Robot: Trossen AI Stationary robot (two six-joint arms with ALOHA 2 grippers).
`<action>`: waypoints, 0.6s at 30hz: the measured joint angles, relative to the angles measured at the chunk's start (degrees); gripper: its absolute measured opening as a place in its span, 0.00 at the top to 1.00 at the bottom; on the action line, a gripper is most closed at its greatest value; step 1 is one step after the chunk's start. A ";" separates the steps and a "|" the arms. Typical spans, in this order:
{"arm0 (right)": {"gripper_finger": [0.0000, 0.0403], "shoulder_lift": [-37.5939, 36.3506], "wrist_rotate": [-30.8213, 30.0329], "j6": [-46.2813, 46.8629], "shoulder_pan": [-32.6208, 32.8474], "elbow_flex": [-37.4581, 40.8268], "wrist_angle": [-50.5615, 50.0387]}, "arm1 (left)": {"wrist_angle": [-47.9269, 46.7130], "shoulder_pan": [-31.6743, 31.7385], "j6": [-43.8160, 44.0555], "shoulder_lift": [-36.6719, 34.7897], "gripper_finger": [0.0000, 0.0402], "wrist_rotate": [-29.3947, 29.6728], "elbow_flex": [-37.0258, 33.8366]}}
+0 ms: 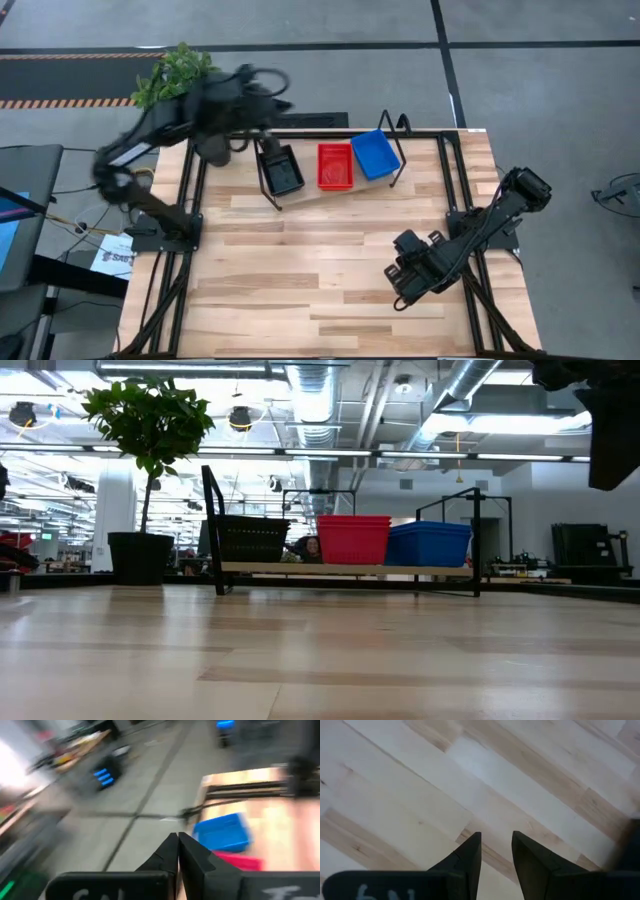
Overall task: Stack baskets on shelf by color
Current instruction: Adjust the bins on the shelf
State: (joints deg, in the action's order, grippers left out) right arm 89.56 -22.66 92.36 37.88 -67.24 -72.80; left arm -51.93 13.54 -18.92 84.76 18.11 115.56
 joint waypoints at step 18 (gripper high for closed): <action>0.67 -0.02 -1.60 -0.90 -0.52 0.00 1.03 | 8.97 -8.02 58.61 -36.66 1.00 31.48 -69.57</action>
State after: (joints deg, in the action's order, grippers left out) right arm 89.54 -24.26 91.46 37.36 -67.24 -71.77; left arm -42.96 5.53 39.68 48.11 49.58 45.99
